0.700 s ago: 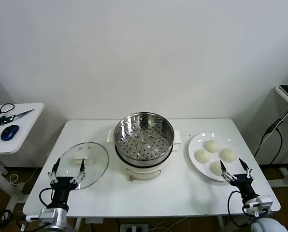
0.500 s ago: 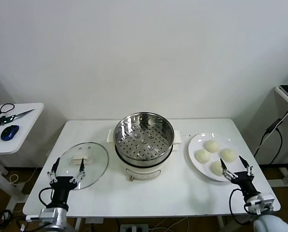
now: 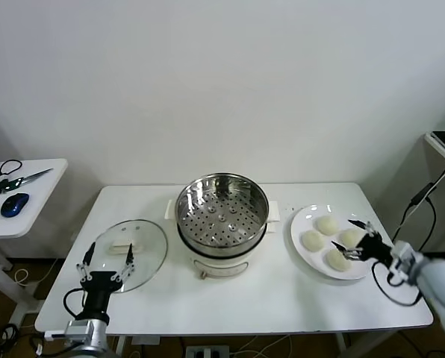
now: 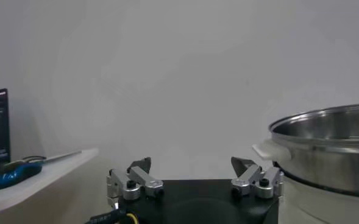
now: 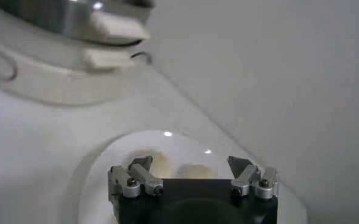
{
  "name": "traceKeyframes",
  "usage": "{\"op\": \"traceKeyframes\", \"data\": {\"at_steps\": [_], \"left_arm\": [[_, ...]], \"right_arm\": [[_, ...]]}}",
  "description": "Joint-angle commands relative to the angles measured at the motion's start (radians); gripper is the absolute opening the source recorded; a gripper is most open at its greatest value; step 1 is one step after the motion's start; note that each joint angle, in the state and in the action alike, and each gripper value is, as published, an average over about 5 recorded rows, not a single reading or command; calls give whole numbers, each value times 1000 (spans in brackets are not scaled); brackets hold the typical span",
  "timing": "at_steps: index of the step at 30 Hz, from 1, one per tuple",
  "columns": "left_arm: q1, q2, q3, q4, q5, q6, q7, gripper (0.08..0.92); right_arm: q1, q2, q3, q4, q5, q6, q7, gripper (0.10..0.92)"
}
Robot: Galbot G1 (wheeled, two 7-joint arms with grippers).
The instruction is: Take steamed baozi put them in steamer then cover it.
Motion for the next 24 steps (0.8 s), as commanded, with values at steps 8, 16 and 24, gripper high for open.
{"op": "traceKeyframes", "data": {"at_steps": [8, 16, 24], "left_arm": [[-11, 21, -3, 26, -20, 10, -17, 823], [-18, 32, -13, 39, -39, 23, -26, 823], [-32, 40, -19, 56, -55, 34, -35, 823]], "right_arm": [[925, 177, -826, -726, -315, 170, -340, 823], [882, 375, -737, -915, -419, 202, -326, 823], [843, 479, -682, -1008, -475, 214, -322, 823]]}}
